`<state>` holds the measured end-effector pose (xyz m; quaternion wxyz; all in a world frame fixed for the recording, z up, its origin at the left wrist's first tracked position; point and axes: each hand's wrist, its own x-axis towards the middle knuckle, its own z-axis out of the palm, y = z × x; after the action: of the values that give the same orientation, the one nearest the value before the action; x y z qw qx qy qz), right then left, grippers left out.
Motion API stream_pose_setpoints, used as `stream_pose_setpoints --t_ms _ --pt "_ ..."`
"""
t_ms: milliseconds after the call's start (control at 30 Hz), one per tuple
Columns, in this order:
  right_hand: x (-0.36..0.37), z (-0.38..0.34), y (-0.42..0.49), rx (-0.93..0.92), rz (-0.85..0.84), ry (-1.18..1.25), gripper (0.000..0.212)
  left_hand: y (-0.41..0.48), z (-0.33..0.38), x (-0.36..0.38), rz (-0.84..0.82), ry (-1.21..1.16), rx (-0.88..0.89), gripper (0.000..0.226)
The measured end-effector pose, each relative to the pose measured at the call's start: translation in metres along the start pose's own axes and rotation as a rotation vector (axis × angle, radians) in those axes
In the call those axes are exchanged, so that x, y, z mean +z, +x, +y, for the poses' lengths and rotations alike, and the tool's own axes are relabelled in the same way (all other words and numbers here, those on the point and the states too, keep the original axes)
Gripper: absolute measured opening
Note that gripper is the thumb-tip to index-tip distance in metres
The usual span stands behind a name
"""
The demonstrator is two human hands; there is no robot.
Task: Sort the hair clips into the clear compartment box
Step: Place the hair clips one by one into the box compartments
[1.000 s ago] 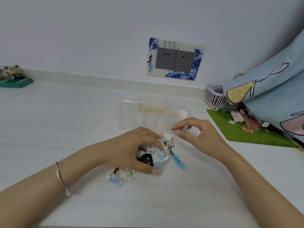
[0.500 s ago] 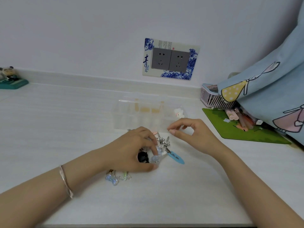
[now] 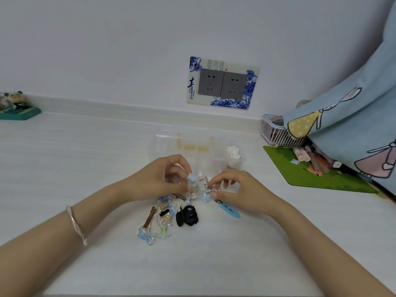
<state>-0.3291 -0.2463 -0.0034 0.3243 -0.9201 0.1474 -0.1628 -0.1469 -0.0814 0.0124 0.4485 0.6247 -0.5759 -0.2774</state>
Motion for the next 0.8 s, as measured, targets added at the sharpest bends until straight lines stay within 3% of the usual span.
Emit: stream_pose_setpoints --t_ms 167,333,533,800 --pt "0.007 0.0 0.0 -0.014 -0.031 -0.019 0.023 0.015 0.003 0.0 0.104 -0.125 -0.004 0.025" --pt "0.007 0.002 0.002 -0.012 -0.028 -0.004 0.024 0.05 0.021 -0.008 0.165 -0.023 0.045 0.023" --pt "0.009 0.007 0.003 -0.01 -0.054 0.039 0.027 0.107 0.019 0.0 0.116 0.157 -0.034 0.018" --pt "0.005 0.007 0.004 0.001 -0.084 0.057 0.022 0.137 0.009 0.005 0.108 0.437 -0.011 0.02"
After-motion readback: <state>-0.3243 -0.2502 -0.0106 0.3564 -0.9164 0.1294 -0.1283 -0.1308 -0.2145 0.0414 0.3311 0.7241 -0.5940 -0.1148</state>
